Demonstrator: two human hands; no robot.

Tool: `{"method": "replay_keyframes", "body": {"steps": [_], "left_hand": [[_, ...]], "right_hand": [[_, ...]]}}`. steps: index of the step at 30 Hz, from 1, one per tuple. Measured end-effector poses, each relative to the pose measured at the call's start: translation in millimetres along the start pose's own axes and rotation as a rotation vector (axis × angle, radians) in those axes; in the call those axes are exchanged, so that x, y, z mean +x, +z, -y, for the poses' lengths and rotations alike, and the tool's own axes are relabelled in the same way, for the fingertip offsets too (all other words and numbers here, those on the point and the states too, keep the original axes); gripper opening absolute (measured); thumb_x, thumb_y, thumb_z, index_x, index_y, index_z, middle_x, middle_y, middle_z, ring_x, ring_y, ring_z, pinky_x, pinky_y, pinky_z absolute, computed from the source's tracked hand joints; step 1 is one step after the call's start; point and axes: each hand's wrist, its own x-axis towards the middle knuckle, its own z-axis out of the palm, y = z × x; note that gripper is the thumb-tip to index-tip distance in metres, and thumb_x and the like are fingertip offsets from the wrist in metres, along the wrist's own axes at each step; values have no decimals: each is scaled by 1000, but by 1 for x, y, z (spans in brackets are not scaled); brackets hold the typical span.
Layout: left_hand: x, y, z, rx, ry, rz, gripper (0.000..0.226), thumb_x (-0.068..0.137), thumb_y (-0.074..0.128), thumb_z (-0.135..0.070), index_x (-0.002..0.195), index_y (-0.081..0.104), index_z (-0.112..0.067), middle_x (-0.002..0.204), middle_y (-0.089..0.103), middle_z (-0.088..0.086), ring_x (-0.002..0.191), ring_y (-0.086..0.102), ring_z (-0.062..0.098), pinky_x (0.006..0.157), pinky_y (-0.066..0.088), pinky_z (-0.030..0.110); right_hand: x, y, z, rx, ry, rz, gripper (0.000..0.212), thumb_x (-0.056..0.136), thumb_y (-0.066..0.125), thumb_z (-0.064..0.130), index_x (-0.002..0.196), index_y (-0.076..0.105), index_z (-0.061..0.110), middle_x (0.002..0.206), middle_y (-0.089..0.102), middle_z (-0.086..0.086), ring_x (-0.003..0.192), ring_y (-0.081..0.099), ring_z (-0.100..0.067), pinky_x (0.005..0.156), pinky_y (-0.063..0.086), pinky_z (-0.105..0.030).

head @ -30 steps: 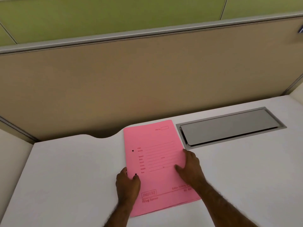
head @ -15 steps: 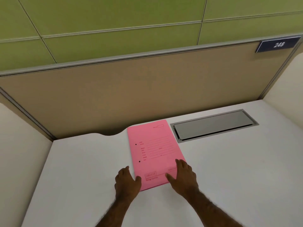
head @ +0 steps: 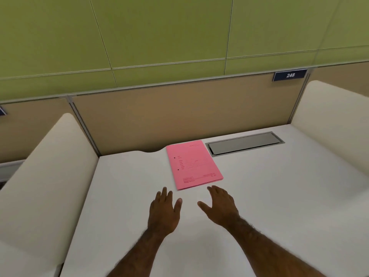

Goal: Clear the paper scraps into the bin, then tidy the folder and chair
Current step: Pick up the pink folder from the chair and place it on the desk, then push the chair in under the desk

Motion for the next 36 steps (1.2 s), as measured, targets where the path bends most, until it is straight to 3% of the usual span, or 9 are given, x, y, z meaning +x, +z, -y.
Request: {"method": "replay_keyframes", "body": {"steps": [4,8,13,22,27,36], "left_hand": [[-75,-1,7,46,74,-30,70,93,10,-59,152,16,-21,162,0,2,149,-3,23,119,3,43],[-151,-2,13,86,114,-57,79,85,-1,-63,152,9,-24,162,-6,0,148,-8,22,120,-2,44],[-233,-6,10,98,123,-51,80,83,-4,-63,152,3,-25,161,-11,0,148,-11,22,120,-3,45],[-328,-11,-31,84,141,-54,81,81,-2,-66,152,-1,-27,160,-16,-1,147,-14,21,120,-4,46],[-369,1,-70,75,155,-82,85,80,0,-69,153,9,-24,161,-9,0,148,-12,21,120,-5,45],[-473,64,-174,44,142,-109,88,81,1,-71,151,20,-20,162,4,5,149,-3,23,119,-3,46]], "right_hand": [[-74,-1,10,-16,-22,25,89,83,34,75,151,15,21,162,10,-2,149,7,-22,118,11,-42],[-156,-3,16,-103,-78,-68,92,80,16,81,152,1,25,161,-11,2,147,-14,-19,118,-1,-41],[-243,-14,16,-201,-89,-116,93,78,7,83,151,-9,27,158,-22,4,143,-26,-17,114,-13,-38],[-342,-49,-10,-195,-15,-116,93,80,11,81,152,-4,25,160,-16,2,145,-20,-17,113,-14,-38],[-390,-73,-40,-172,-19,-134,90,82,12,79,152,2,24,162,-7,1,147,-12,-18,114,-12,-38],[-501,-134,-162,-159,-64,-168,87,85,15,77,151,14,22,162,7,0,148,-2,-18,116,-7,-40]]}}
